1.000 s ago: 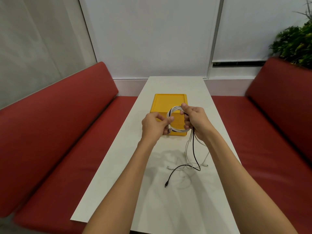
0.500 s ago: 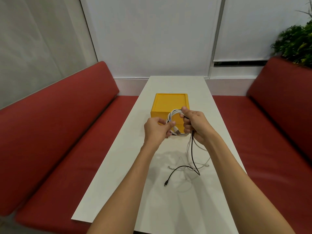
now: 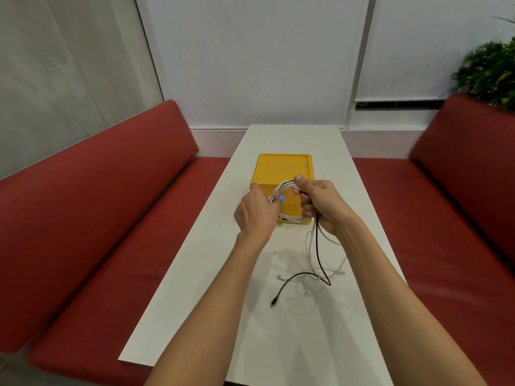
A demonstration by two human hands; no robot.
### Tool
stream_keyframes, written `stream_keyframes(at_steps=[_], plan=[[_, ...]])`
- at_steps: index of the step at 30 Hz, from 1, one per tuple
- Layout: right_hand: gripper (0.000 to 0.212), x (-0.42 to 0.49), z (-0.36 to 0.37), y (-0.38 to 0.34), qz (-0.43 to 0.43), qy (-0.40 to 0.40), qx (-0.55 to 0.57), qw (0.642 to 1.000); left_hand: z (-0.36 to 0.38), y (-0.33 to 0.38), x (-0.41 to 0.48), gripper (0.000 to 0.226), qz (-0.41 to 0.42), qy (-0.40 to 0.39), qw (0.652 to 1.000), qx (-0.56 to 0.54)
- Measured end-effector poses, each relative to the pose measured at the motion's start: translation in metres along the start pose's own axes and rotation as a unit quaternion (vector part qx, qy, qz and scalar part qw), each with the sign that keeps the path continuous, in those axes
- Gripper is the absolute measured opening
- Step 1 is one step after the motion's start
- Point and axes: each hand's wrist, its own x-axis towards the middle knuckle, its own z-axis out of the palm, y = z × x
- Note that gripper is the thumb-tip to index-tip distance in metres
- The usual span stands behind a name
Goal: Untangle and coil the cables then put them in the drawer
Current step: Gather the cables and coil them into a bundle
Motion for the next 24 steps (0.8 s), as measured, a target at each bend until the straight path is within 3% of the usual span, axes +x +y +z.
stream_keyframes(at_steps=[2, 4, 7, 11, 16, 19, 22, 24], plan=[[0.036, 0.001, -0.003, 0.001, -0.007, 0.008, 0.003, 1.0, -0.002, -0.004, 0.002, 0.026, 0.049, -0.022, 0.998, 0.022], [0.036, 0.003, -0.005, 0.003, -0.018, 0.02, 0.007, 1.0, -0.005, -0.008, 0.004, 0.021, 0.09, -0.091, 0.99, -0.064], [0.035, 0.006, -0.01, 0.008, -0.026, 0.038, 0.003, 0.999, -0.007, -0.014, 0.0, 0.016, 0.038, -0.205, 0.941, -0.266], [0.034, 0.01, -0.019, 0.012, -0.026, 0.041, -0.008, 0.999, -0.012, -0.025, 0.002, 0.016, 0.03, -0.262, 0.906, -0.332], [0.033, 0.008, -0.02, 0.019, -0.024, 0.013, -0.007, 1.0, -0.022, -0.041, 0.007, 0.025, 0.029, -0.346, 0.881, -0.322], [0.034, 0.001, -0.018, 0.021, -0.02, -0.043, -0.014, 0.999, -0.035, -0.042, 0.011, 0.038, 0.034, -0.426, 0.856, -0.292], [0.035, -0.004, -0.01, 0.017, -0.026, -0.084, -0.026, 0.996, -0.037, -0.028, 0.012, 0.054, 0.026, -0.426, 0.849, -0.311], [0.036, -0.004, -0.006, 0.013, -0.034, -0.089, -0.02, 0.995, -0.031, -0.019, 0.009, 0.048, 0.031, -0.407, 0.848, -0.338]])
